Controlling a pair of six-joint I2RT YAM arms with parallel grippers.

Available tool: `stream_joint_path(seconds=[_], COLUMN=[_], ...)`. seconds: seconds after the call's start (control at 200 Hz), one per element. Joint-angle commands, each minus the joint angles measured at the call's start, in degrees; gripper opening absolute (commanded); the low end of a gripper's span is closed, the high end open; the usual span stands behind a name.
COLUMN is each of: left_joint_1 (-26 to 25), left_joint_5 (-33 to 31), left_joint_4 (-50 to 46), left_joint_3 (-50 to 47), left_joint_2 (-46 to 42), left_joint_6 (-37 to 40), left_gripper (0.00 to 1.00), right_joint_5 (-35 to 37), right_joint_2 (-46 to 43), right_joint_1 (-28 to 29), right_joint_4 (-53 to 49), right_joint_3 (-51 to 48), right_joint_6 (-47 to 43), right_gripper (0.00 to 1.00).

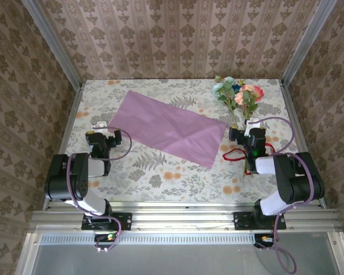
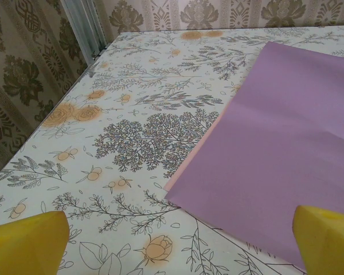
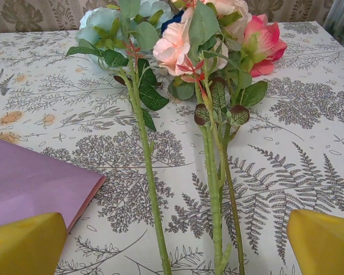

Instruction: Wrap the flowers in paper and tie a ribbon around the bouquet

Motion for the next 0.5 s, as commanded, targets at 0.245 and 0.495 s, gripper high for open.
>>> stream_joint_path(seconds=[0.245,0.495], left_joint_1=[-0.15,-0.43], left_joint_5=[-0.91,-1.27], left_joint_4=[1.13,-0.09], left_joint_3=[-0.31,0.42], left_joint_2=[-0.47,-0.42], left_joint_6=[0.56,0.74], left_gripper=[1.0,1.0], right_joint_5=[-0.58,-0.59], right_joint_2=[0.15,0.14], right_joint_1=[-0.26,-0.25], right_joint_4=[0.5,0.55], right_joint_3=[0.85,0.81], right_joint_6=[-0.78,-0.72], right_gripper=[1.0,1.0])
